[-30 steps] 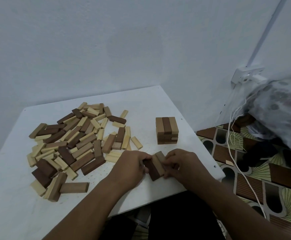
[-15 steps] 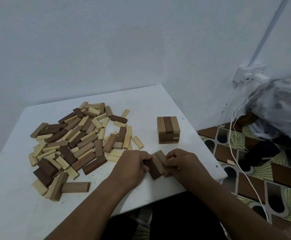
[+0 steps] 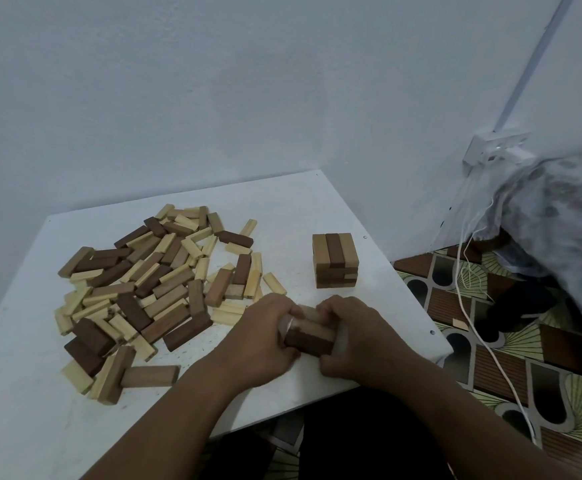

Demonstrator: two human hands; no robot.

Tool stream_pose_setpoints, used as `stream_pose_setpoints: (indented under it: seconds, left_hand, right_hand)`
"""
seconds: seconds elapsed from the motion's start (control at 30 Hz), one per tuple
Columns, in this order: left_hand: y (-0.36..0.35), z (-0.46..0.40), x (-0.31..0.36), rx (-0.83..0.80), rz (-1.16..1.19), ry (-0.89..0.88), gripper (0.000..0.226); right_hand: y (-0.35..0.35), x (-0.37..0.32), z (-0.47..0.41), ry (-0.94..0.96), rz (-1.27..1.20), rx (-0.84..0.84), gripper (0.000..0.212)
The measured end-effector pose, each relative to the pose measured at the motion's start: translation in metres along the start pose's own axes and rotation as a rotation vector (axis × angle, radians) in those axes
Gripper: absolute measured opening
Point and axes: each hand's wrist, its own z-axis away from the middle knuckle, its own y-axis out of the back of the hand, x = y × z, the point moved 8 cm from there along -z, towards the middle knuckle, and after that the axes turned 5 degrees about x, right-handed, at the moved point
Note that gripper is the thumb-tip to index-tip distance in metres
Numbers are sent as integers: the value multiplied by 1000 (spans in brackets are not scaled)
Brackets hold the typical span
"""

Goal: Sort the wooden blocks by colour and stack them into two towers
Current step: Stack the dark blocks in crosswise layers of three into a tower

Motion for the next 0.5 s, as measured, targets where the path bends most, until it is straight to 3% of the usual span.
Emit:
stream_pose_setpoints:
  seconds: [0.13,0.3,0.5]
  left_hand:
    - [-3,4,7,-135,69,19,70]
    - [-1,6,9,-145,100,58,77]
    - [7,3,8,-75,246,91,80]
  right_hand:
    - [-1,1,1,29,-12,-69,44]
    - [8,13,6,23,-6,-18,58]
    - [19,18,12,5,-103,85,57]
